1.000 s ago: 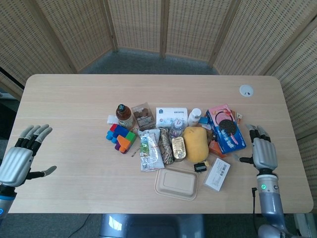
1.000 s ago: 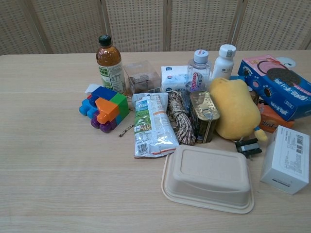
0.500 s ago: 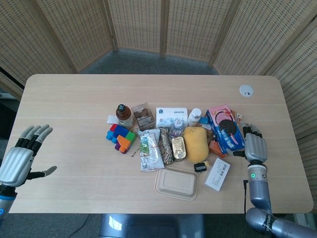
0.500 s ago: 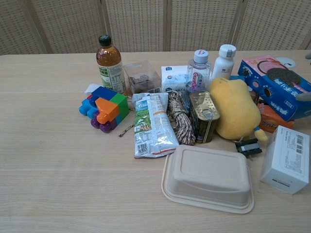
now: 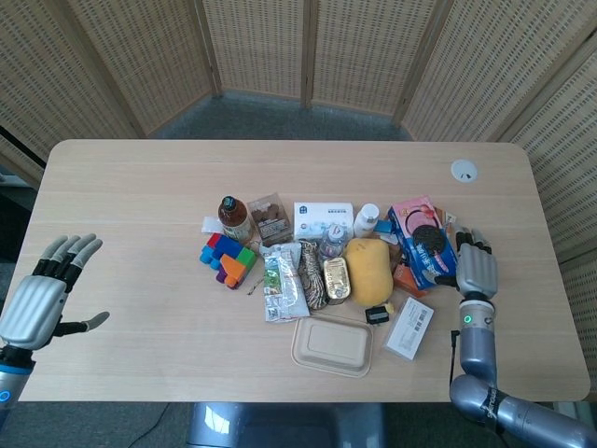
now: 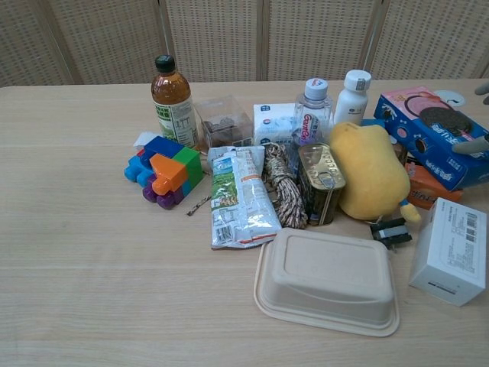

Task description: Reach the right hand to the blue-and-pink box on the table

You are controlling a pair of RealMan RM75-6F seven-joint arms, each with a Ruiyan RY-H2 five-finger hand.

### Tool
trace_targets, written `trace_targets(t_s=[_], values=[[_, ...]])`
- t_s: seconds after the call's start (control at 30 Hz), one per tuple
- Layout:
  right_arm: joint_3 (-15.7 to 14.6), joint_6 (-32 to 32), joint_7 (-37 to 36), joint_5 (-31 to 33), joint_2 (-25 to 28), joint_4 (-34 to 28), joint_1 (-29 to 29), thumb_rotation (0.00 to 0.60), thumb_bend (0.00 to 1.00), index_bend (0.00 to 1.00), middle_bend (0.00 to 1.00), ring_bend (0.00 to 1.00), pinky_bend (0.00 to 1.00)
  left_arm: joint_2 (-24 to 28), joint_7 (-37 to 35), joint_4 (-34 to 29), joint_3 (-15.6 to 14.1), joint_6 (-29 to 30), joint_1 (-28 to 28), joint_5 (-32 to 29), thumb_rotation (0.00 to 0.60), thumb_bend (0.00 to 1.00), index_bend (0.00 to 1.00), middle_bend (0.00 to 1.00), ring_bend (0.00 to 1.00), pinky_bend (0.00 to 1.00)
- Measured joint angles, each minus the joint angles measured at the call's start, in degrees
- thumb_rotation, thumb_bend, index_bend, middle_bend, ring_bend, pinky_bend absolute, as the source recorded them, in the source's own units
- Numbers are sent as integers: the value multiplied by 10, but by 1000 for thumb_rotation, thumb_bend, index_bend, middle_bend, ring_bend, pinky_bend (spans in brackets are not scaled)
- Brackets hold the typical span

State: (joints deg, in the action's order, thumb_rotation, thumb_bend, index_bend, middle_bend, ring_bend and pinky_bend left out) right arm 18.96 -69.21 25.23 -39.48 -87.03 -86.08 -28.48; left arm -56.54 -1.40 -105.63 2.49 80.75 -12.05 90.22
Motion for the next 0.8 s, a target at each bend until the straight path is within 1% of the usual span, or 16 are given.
trace_targets(t_s=[0.2, 0.4, 0.57, 0.8], values=[[-1, -1, 19, 22, -8, -9, -7, 487, 0, 0, 0, 0, 0, -3, -3, 4, 0, -3, -1, -2, 600, 131, 0, 0, 0, 0], [2, 6, 22, 33, -13, -10, -14, 487, 0, 0, 0, 0, 0, -3, -4, 7, 0, -2, -1, -2, 600, 131, 0, 0, 0, 0], [0, -23, 34, 25, -12, -36, -14, 485, 0, 0, 0, 0, 0, -4, -7, 10, -1, -2, 0, -4, 600, 132, 0, 0, 0, 0], [-1, -42, 55, 25, -6, -67, -18, 477, 0, 0, 0, 0, 0, -9, -11, 16, -2, -4, -3, -2, 600, 131, 0, 0, 0, 0]])
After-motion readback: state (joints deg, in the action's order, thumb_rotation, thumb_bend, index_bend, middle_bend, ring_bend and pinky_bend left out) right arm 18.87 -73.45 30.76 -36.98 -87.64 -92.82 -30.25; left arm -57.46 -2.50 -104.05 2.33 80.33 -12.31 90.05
